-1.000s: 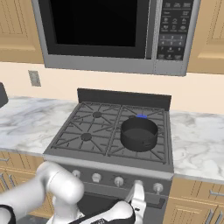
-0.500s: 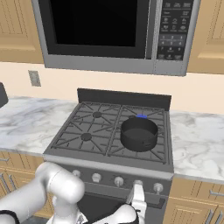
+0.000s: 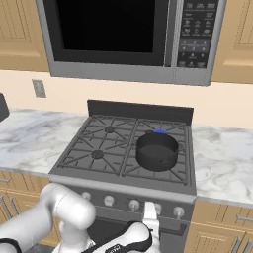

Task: Turn off the rear right burner of the stove.

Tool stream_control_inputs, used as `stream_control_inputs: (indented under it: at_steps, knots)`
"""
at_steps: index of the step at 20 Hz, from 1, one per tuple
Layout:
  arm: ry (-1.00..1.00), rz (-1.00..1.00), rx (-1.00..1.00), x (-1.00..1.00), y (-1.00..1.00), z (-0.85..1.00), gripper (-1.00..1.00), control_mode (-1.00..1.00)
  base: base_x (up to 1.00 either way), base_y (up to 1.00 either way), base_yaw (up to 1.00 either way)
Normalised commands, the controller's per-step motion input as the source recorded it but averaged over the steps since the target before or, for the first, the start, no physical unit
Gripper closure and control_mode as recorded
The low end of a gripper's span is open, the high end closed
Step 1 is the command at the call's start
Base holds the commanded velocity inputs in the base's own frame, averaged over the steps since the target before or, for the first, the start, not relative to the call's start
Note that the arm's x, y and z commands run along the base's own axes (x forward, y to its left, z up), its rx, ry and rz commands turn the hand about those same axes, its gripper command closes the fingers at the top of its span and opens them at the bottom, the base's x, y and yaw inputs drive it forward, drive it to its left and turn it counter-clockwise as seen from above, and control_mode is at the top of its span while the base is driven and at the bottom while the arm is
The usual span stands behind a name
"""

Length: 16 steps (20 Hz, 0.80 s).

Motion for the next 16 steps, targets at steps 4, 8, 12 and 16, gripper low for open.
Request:
stream_control_inputs:
  at_steps: [4,8,12,16]
  knots:
    - [0.00,0.00,0.00,0.22,0.07,-0.03,-1.00,-1.00,0.00,0.00,0.00]
    - [0.00,0.00,0.00,0.00,-0.15,-0.27,-1.00,-1.00,0.00,0.00,0.00]
    - [0.00,0.00,0.02,0.02,-0.15,-0.32,-1.00,-1.00,0.00,0.00,0.00]
    - [0.00,0.00,0.02,0.19,0.00,-0.22,-1.00,-1.00,0.00,0.00,0.00]
